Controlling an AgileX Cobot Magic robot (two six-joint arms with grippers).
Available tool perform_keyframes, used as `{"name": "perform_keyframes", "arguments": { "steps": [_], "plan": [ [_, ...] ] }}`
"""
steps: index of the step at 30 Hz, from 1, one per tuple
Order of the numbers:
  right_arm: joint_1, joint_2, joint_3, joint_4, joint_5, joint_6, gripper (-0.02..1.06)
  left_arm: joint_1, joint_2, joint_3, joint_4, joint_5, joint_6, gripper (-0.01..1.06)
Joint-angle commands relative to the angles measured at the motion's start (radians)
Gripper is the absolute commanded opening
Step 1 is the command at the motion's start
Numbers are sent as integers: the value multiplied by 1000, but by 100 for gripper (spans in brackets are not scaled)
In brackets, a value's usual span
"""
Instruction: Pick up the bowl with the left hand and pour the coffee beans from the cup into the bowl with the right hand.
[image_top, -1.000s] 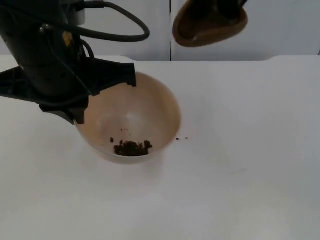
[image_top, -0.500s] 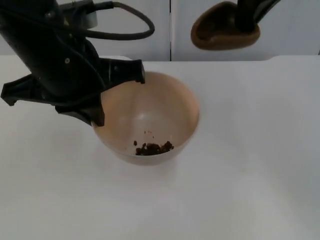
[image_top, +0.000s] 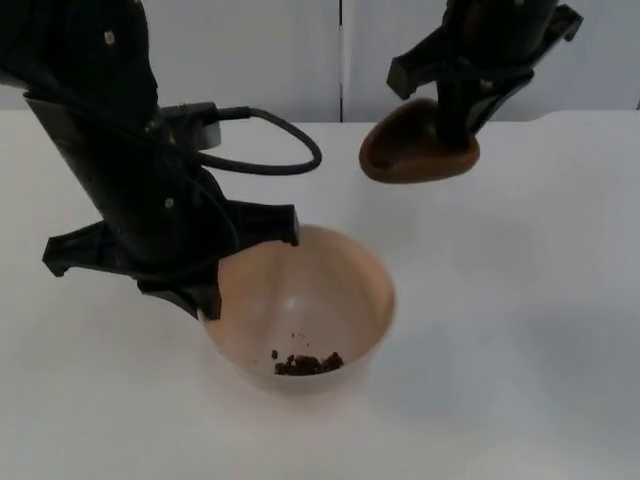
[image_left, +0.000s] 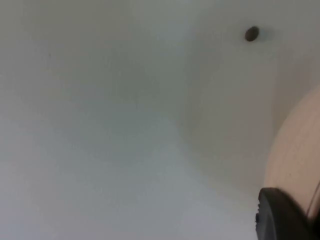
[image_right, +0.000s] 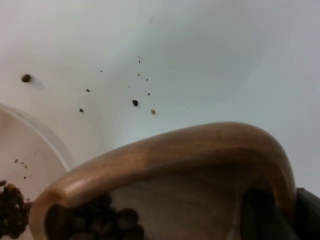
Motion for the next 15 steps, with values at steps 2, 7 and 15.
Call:
{"name": "perform_keyframes", "arguments": {
  "steps": [2, 7, 15],
  "plan": [
    [-20, 35, 0, 5, -28, 2, 0, 3, 24, -1, -7, -30, 1, 0],
    [-54, 80, 0, 19, -41, 3, 0, 3, 41, -1, -5, -57, 1, 0],
    [-94, 141, 0, -20, -66, 3, 0, 3, 50, -1, -3, -100, 1, 0]
  ]
}}
